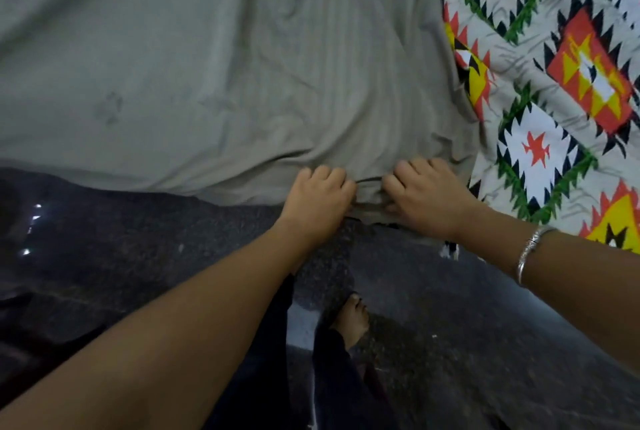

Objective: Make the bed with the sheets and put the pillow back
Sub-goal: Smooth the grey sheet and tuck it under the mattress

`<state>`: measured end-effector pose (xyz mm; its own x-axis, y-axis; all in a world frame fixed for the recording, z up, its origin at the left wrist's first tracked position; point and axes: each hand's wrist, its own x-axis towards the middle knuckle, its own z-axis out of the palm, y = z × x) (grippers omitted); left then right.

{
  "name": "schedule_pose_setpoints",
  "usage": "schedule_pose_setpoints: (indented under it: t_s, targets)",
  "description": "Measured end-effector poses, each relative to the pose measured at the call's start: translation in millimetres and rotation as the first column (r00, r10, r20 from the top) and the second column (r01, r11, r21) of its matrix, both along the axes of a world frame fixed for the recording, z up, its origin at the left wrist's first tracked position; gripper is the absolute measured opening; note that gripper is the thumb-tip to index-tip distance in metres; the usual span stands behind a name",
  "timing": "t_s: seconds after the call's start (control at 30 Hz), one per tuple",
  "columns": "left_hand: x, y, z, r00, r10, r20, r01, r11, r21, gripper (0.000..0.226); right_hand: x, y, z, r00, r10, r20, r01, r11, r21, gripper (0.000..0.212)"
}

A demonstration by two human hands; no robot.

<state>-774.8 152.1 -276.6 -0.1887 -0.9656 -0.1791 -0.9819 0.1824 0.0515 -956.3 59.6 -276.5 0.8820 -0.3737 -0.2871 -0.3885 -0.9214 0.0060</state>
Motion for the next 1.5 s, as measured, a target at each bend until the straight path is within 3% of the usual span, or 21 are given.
schedule_pose_setpoints:
  t_s: [0.07,0.17,0.2,0.27,0.33,0.4,0.47,0.57,0.73,0.8,0.9,1.0,1.03,1.1,1.17,1.23,1.3,1.4,1.5]
  targets:
    - [-11.7,-4.4,2.9,0.998,-0.068,0.02,0.063,0.982,0.179,0.014,4.0,4.1,4.5,0.999,0.004,-0.037,0.001,0.992,0.125,0.023]
    - [-30.1,10.8,-2.3,0.97,-0.238,-0.039,0.232,0.871,0.433,0.027,2.8,5.3,13.5,0.951,0.122,-0.282,-0.044,0.962,0.269,0.018]
    - [-32.3,17.8,-0.1,0.965,-0.253,-0.067,0.258,0.876,0.409,0.026,-1.3,3.5,13.1,0.945,0.131,-0.3,-0.044,0.96,0.278,0.021]
    - [-31.4,22.3,1.2,0.956,-0.22,-0.196,0.256,0.95,0.181,0.026,-3.5,3.8,15.4,0.958,0.125,-0.258,-0.052,0.961,0.271,0.032]
    - [-29.4,10.6,-0.3,0.955,-0.171,-0.24,0.164,0.985,-0.05,0.024,-6.2,-2.0,5.9,0.999,0.0,-0.037,0.009,0.971,0.241,0.039]
    - [-27.7,-15.0,-3.4,0.975,-0.083,-0.204,0.054,0.988,-0.141,0.025,-5.3,-18.2,-2.2,0.957,-0.228,0.18,0.192,0.962,0.197,0.04]
    - [-27.2,-42.3,-2.3,0.979,-0.002,-0.204,-0.019,0.995,-0.102,0.039,0.5,-33.9,-6.9,0.905,-0.403,0.138,0.372,0.905,0.206,0.055]
    - [-28.9,-65.9,-11.8,0.996,0.011,-0.093,-0.004,0.997,0.072,0.061,-1.5,-43.8,-12.0,0.891,-0.453,-0.033,0.452,0.877,0.163,0.081]
    - [-32.7,-81.6,-17.1,0.994,-0.022,-0.111,0.022,1.0,-0.01,0.056,-13.2,-53.3,-7.8,0.782,-0.587,-0.21,0.61,0.79,0.065,0.089]
    - [-30.3,-92.3,-19.2,0.992,-0.002,-0.126,0.0,1.0,-0.015,0.061,-3.2,-60.7,-1.8,0.788,-0.598,-0.148,0.605,0.796,-0.001,0.086]
    - [-31.9,-110.8,-17.4,0.986,-0.017,-0.167,0.034,0.995,0.098,0.066,17.4,-81.9,0.6,0.893,-0.451,-0.008,0.451,0.892,0.043,0.08]
    - [-24.6,-128.6,-17.5,0.989,-0.055,-0.135,0.069,0.992,0.103,0.064,25.4,-109.1,-2.9,0.891,-0.428,-0.147,0.453,0.857,0.246,0.084]
    - [-18.4,-134.6,-18.5,0.989,-0.059,-0.135,0.07,0.995,0.077,0.065,26.1,-116.9,-2.5,0.871,-0.454,-0.187,0.489,0.837,0.244,0.088]
    - [-3.4,-151.8,-18.0,0.989,-0.035,-0.144,0.04,0.999,0.027,0.064,29.2,-130.5,-0.9,0.799,-0.567,-0.2,0.597,0.789,0.144,0.093]
    - [8.6,-171.1,-14.8,0.99,-0.006,-0.142,0.002,1.0,-0.027,0.064,40.5,-136.6,5.2,0.773,-0.62,-0.136,0.626,0.78,0.001,0.084]
    - [21.1,-201.8,-8.2,0.991,0.042,-0.123,-0.046,0.999,-0.024,0.067,61.4,-152.0,2.4,0.849,-0.529,-0.003,0.526,0.845,-0.098,0.068]
    - [34.5,-236.0,-7.9,0.991,0.089,-0.098,-0.091,0.996,-0.018,0.069,85.3,-176.2,-4.9,0.909,-0.407,0.088,0.412,0.91,-0.051,0.061]
    - [55.4,-287.7,-16.4,0.981,0.169,-0.094,-0.169,0.986,0.009,0.065,103.7,-221.5,-18.1,0.912,-0.408,0.039,0.398,0.904,0.155,0.072]
    - [84.2,-318.9,-28.1,0.977,0.202,-0.069,-0.195,0.976,0.096,0.067,100.6,-259.0,-29.2,0.842,-0.531,-0.099,0.54,0.833,0.124,0.094]
